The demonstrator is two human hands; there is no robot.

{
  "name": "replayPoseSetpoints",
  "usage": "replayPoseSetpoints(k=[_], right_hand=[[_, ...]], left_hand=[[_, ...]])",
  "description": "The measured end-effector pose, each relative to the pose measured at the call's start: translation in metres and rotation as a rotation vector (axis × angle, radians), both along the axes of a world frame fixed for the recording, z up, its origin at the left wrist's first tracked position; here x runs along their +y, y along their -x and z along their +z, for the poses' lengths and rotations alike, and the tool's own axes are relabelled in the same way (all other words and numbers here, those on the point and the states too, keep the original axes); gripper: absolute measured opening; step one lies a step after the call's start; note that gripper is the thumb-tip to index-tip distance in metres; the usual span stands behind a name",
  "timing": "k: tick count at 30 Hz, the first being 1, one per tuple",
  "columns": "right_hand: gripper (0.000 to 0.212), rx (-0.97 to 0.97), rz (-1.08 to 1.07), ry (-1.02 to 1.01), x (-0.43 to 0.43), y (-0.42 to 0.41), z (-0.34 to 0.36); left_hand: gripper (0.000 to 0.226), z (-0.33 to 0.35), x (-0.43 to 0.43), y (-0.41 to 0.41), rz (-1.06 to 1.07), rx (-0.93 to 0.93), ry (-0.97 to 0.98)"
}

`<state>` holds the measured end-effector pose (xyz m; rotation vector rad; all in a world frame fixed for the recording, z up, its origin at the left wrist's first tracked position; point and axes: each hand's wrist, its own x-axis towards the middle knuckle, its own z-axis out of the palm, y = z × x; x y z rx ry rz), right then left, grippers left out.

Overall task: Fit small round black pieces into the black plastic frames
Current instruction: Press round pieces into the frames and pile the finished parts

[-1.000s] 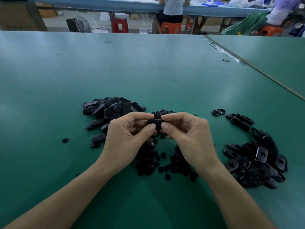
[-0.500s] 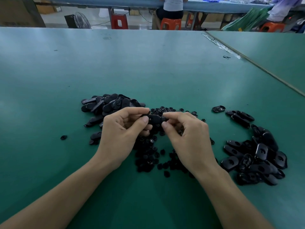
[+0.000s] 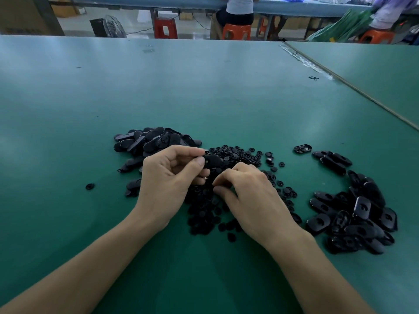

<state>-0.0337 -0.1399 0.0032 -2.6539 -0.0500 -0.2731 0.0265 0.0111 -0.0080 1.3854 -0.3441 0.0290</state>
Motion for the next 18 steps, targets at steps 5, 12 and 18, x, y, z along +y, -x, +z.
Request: replayPoseSetpoints(k=[5, 12, 18], right_hand=[[0.019, -0.038, -0.037, -0.035, 0.0016, -0.0001, -0.0018], [0.012, -0.192, -0.112, -0.240, 0.0004, -0.0006, -0.0024], [0.019, -0.302, -0.113, -0.295, -0.0012, 0.0022, -0.0016]], left_hand=[[0.017, -0.0006, 0.0004, -0.0004, 0.019, 0.018, 0.009], [0.019, -0.0013, 0.0011, -0.0011, 0.008, 0.014, -0.020], [0.021, -0.0031, 0.0006, -0.0019, -0.007, -0.010, -0.070]])
